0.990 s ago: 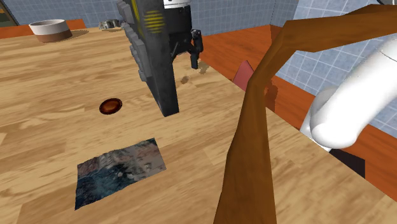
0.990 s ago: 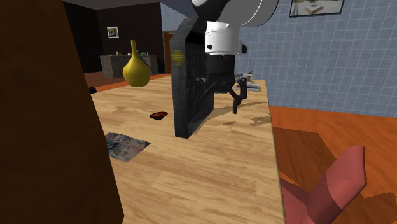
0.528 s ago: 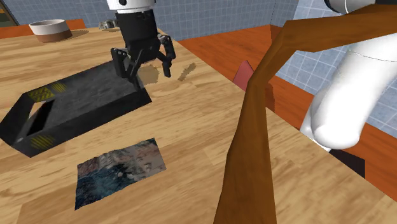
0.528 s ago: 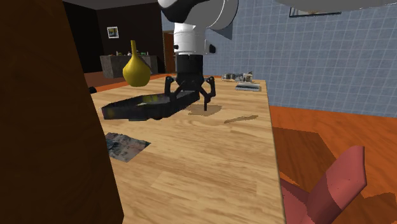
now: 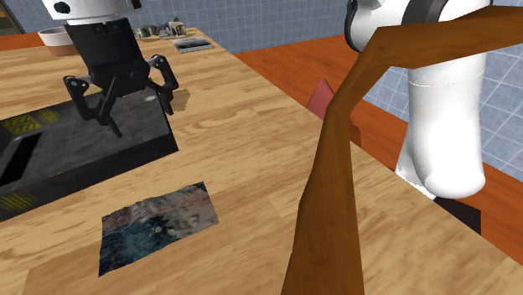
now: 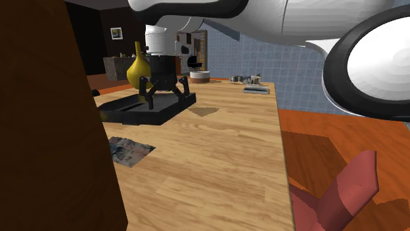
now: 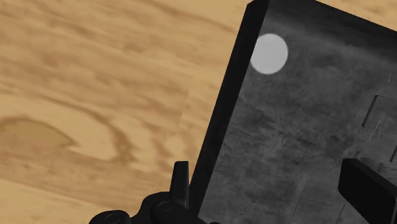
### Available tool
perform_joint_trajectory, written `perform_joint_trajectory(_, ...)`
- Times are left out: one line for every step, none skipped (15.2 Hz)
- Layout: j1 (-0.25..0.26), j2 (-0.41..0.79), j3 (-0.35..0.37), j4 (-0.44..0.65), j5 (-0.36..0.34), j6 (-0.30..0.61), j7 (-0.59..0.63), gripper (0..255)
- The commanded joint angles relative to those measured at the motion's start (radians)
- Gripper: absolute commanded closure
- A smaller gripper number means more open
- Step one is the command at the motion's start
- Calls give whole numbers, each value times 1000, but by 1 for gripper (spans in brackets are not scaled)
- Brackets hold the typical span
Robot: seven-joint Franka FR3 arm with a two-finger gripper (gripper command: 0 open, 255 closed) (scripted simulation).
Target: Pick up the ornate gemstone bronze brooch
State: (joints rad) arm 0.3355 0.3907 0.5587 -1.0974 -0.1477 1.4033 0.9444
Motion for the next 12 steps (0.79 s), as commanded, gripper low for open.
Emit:
perform_joint_trajectory(25,40,-2,43,-20,-6,16,0)
perform_joint_trajectory(18,30,-2,15,-15,13,14,0)
perform_joint_trajectory(11,22,-1,-12,-10,32,13,0)
perform_joint_trajectory(5,14,-1,-38,-6,50,12,0)
perform_joint_trajectory(-1,7,-1,-62,-3,68,11,0)
perform_joint_trajectory(-6,1,-1,-86,1,85,10,0)
perform_joint_trajectory(-11,-5,0,-108,4,102,9,0)
perform_joint_trajectory(-14,-9,0,-121,5,111,8,0)
perform_joint_trajectory(-14,-9,0,-121,5,112,8,0)
perform_joint_trajectory(-11,-3,-1,-109,2,105,8,255)
perform_joint_trajectory(-12,-4,-1,-110,3,105,7,255)
perform_joint_trajectory(-13,-4,-1,-113,3,108,6,255)
